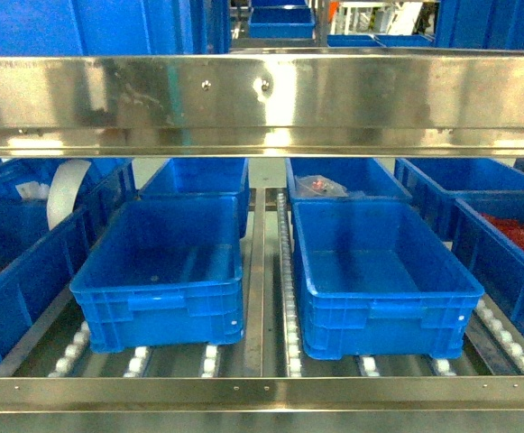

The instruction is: Sort blue parts and orange caps into right shelf containers

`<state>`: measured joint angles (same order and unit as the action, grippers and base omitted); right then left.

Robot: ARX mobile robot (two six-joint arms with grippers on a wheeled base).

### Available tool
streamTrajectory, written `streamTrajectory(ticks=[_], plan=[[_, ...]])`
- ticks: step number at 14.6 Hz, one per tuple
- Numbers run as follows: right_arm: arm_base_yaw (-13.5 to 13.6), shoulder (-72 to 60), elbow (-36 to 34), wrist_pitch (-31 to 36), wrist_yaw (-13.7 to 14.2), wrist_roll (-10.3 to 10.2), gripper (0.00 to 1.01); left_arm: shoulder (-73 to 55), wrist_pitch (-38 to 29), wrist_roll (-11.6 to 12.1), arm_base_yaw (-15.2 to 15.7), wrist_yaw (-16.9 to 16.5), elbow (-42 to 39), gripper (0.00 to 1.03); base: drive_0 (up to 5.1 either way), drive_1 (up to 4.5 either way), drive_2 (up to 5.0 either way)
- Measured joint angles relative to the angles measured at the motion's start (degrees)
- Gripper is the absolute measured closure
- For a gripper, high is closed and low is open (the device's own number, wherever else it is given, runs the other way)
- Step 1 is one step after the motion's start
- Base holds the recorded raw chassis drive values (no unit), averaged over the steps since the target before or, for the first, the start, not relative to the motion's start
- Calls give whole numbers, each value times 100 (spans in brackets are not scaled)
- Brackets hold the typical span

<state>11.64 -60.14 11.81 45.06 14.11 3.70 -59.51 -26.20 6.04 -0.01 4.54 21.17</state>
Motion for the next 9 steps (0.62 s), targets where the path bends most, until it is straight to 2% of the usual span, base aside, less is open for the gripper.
streamTrajectory(ticks=[9], plan=[[0, 0, 0, -15, -2, 0, 57, 0, -2, 2, 0, 0, 0, 59, 0, 0, 0]])
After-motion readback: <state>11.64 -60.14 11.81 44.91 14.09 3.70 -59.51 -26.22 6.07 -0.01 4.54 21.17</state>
